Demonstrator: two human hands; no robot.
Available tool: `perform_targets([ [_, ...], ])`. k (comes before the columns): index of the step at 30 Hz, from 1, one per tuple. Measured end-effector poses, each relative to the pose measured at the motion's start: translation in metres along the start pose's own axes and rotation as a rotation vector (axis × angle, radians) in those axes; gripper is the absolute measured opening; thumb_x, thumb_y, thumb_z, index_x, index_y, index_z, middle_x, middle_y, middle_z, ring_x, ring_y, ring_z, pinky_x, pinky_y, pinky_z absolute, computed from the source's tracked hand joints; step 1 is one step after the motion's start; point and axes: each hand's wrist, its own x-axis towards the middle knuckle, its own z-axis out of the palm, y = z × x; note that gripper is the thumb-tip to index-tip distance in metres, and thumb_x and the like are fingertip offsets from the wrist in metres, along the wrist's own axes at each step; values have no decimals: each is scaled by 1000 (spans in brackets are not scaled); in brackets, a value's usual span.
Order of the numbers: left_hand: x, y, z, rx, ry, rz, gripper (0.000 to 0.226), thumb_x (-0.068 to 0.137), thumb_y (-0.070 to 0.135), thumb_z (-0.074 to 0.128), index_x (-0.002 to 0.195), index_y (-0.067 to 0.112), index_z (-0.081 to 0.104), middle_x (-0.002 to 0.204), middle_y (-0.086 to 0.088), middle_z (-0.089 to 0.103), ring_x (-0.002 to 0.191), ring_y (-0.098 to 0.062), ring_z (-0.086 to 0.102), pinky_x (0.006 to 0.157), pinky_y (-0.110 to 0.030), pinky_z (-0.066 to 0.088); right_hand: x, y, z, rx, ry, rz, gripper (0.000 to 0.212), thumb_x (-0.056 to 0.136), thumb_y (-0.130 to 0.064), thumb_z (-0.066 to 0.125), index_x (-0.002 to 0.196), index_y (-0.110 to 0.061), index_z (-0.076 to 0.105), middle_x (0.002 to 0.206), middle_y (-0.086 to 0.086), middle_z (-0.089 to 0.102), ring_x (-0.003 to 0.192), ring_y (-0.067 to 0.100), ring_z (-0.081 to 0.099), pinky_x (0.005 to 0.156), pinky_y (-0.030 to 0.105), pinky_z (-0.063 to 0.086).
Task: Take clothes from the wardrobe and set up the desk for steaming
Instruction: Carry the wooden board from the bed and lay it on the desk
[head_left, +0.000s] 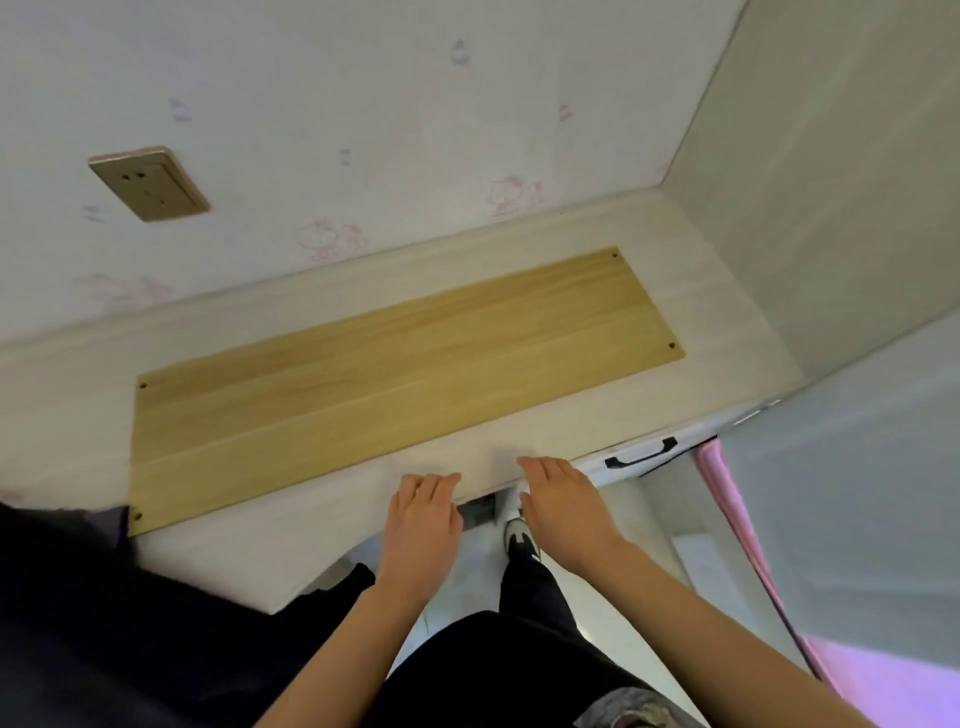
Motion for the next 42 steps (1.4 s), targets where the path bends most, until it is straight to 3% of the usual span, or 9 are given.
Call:
perform_targets([
  [10,-64,13,-3,-29,-86,303,32,88,8,60,120,7,63,103,-3,66,101,-21,59,83,-35,54,-125,-21,44,151,139,283,45,94,-21,48,138,-10,45,131,9,56,125,29,49,103,37,38],
  [16,-85,58,14,-55,-189,471,34,91,8,57,125,9,61,103,-2,66,103,-19,58,84,-32,52,-201,-8,61,168,145,486,48,100,-28,37,145,-13,31,144,4,43,134,24,37,109,32,30],
  [20,-99,98,35,-19,-277,573,36,97,17,48,132,15,55,113,2,64,114,-15,51,91,-31,47,-254,9,72,198,169,629,47,100,-28,38,144,-14,32,142,3,45,131,24,40,108,33,33],
  [27,-149,187,85,24,-333,790,29,94,15,53,120,12,63,102,3,69,101,-17,57,81,-30,51,-367,40,102,242,196,806,46,99,-26,39,143,-12,34,137,5,49,128,26,43,106,33,35],
  [34,-245,279,139,26,-429,908,29,95,18,49,121,17,61,105,6,65,105,-11,54,76,-29,50,-492,74,136,296,217,938,47,99,-23,39,144,-13,32,139,4,48,128,25,43,105,33,35],
  [39,-301,341,179,16,-466,981,28,96,20,49,121,20,62,108,10,65,108,-7,52,82,-22,45,-574,103,156,323,245,1052,44,98,-22,39,141,-12,36,134,4,51,124,24,45,102,31,38],
  [42,-326,377,202,24,-514,1023,28,95,20,50,120,19,63,108,9,66,108,-9,52,90,-26,45,-616,120,165,339,263,1126,40,96,-22,41,136,-13,40,130,3,54,121,24,47,98,31,41],
])
